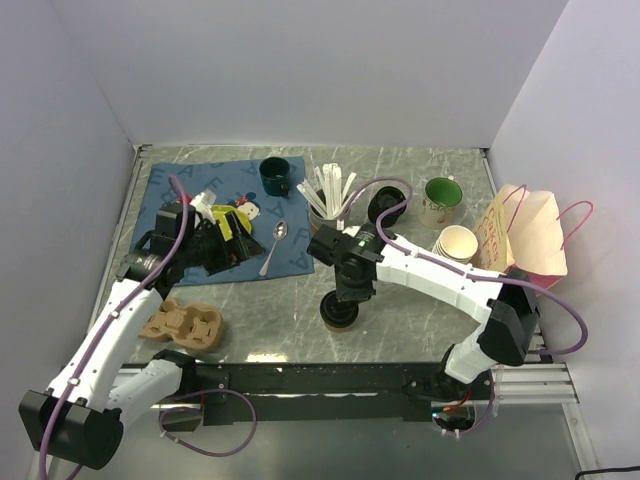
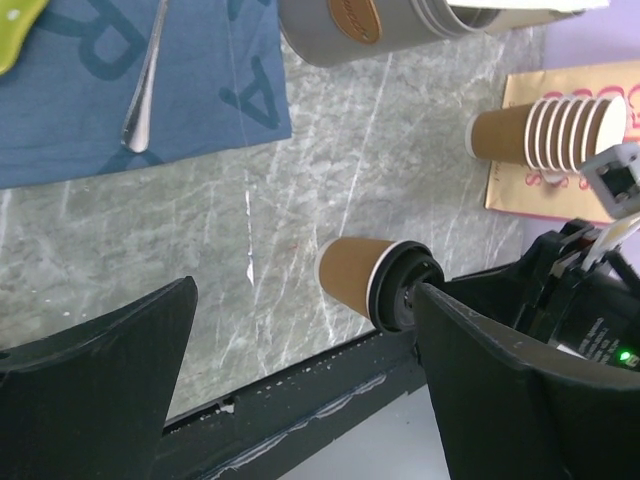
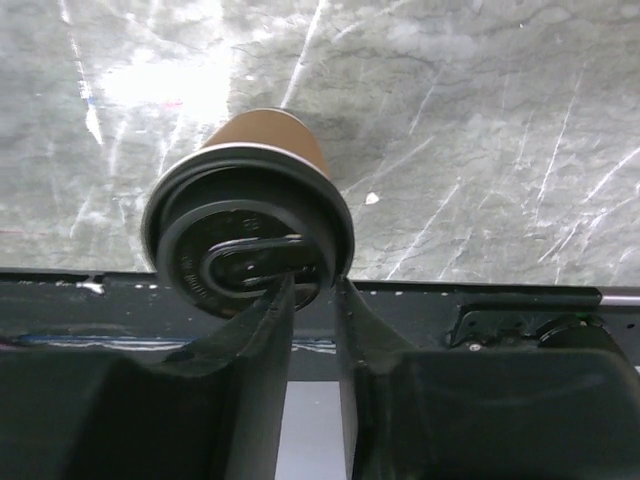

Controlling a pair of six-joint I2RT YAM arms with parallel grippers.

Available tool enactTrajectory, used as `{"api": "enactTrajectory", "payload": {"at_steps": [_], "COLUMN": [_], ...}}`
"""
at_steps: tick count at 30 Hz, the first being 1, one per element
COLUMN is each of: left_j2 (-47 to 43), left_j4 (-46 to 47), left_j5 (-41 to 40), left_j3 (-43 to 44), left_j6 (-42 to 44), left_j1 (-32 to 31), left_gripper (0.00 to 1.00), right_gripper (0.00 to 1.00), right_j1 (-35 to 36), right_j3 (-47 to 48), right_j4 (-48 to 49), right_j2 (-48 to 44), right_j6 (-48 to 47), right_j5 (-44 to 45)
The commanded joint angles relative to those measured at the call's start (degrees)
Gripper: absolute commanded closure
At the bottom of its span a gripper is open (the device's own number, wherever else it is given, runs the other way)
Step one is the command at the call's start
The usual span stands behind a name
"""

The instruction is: Pack the takeout coffee

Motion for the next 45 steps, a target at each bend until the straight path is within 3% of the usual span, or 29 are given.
{"api": "enactTrajectory", "payload": {"at_steps": [1, 5, 9, 10, 16, 28, 45], "left_j2": [-0.9, -0.4, 1.4, 2.5, 6.9, 14.1, 20.7], "left_j4": [2.5, 5.8, 10.4, 11.1, 17.5, 24.2, 29.5], "left_j5": [3.5, 3.2, 1.8, 1.6, 2.6, 3.7, 1.5], "left_j3": [-1.1, -3.1, -5.4, -5.5, -6.8, -9.8, -14.5], "left_j6": [1.1, -1.4, -4.9, -5.5, -6.4, -6.5, -7.3], "left_j1": [-1.7, -6.4, -15.5, -16.6, -22.5, -26.7, -29.1], "left_gripper": [0.06, 0.1, 0.16, 0.18, 0.25, 0.34, 0.4], "right_gripper": [0.63, 0.53, 0.44, 0.35, 0.41, 0.41, 0.5], "right_j1": [0.4, 0.1, -4.4, -5.4, -16.1, -21.4, -21.4], "right_j3": [3.7, 0.8, -6.4, -9.2, -18.3, -21.6, -26.1], "right_j4": [-1.0, 3.6, 14.9, 16.5, 24.4, 29.4, 33.0], "right_j2": [-4.0, -7.8, -12.9, -15.1, -20.9, -15.5, -11.8], "right_j6": [0.7, -1.9, -9.2, -10.3, -17.7, -28.7, -29.5], "right_j5": [-1.3, -6.4, -14.2, -18.1, -29.0, -42.4, -40.3]}}
